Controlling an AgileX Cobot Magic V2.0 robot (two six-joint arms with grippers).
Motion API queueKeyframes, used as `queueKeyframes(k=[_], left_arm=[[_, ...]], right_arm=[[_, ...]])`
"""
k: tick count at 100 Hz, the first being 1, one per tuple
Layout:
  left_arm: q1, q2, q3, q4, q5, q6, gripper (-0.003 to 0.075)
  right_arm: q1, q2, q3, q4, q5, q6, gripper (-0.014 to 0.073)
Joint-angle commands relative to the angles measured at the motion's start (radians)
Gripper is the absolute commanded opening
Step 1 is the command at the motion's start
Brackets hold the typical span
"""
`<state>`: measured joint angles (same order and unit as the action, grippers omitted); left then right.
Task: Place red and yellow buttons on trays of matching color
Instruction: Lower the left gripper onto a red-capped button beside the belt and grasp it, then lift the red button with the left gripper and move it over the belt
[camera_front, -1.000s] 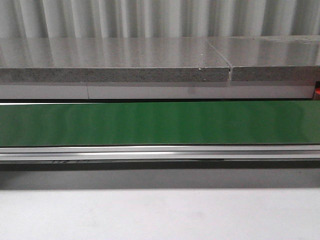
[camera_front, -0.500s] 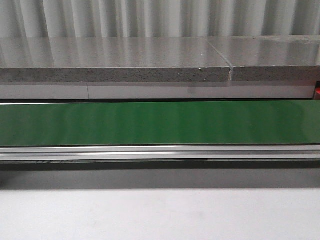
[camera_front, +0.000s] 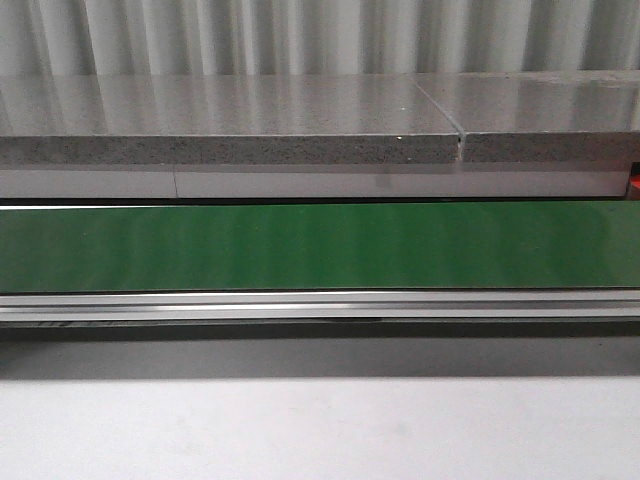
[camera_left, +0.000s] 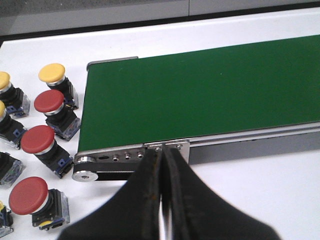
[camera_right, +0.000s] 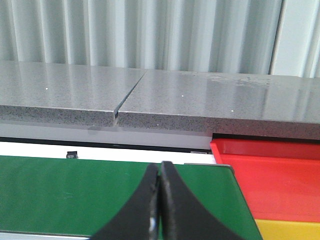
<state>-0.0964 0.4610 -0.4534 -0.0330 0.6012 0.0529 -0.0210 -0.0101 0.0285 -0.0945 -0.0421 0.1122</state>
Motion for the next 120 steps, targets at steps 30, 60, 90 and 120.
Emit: queueKeyframes(k=[30, 60, 90, 120], left_arm=[[0.006, 0.234, -0.188, 0.012, 0.009, -0.041, 0.0242], [0.035, 0.38, -0.307, 0.033, 0.075, -0.109, 0.046], [0.286, 0.595, -0.447, 0.018, 0.286, -0.125, 0.046], [0.421, 0.828, -0.571, 0.001, 0.386, -0.119, 0.046]], right_arm=[[-0.002, -0.015, -0.005, -0.007, -0.077, -0.005, -0.0057], [-0.002, -0.015, -0.005, -0.007, -0.077, -0.005, -0.0057], [-0.002, -0.015, -0.005, -0.007, -0.077, -0.005, -0.0057], [-0.002, -0.015, -0.005, -0.007, -0.077, -0.005, -0.0057]])
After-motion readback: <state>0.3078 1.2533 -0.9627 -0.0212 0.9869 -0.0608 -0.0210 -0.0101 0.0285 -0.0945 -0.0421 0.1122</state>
